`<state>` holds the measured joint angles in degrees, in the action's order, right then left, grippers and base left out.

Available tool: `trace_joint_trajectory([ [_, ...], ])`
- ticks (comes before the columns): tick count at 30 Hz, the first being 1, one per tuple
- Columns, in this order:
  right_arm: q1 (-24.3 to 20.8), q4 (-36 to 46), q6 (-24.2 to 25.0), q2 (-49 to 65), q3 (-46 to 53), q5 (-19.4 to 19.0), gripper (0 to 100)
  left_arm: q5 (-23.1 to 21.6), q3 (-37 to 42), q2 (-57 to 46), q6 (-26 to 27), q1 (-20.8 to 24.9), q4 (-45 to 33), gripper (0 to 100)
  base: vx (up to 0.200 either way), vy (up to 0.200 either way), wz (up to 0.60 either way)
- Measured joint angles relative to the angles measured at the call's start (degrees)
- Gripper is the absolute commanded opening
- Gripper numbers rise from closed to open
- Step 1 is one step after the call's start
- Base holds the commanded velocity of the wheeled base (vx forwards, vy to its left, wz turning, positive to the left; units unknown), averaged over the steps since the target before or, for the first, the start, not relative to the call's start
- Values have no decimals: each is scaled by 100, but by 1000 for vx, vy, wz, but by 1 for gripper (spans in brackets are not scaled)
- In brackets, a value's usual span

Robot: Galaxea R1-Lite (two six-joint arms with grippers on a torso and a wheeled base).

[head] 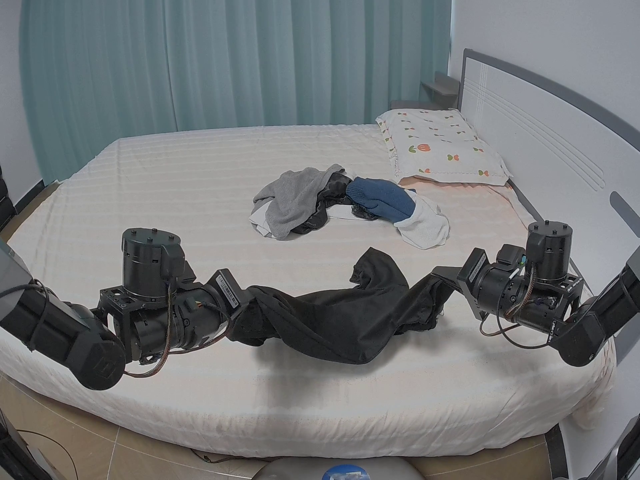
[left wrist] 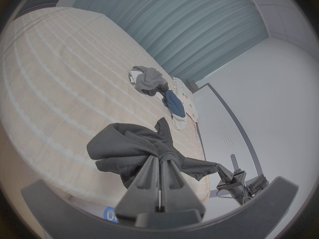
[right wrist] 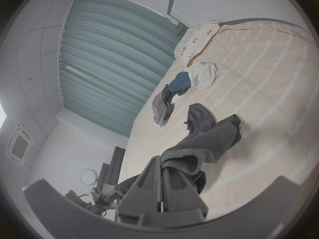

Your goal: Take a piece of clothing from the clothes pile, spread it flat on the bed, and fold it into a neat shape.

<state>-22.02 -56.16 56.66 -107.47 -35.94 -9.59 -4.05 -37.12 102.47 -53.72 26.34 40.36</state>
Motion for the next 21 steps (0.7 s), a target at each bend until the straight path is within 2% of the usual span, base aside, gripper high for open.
trace_joint_trajectory([
  [9,-9,5,-33,0,-41,317,0,-18,-22,-127,-112,-28,4,0,0,200,0],
  [21,-96,-24,-386,-2,-83,805,0,-18,-4,-256,-88,-33,4,0,0,200,0],
])
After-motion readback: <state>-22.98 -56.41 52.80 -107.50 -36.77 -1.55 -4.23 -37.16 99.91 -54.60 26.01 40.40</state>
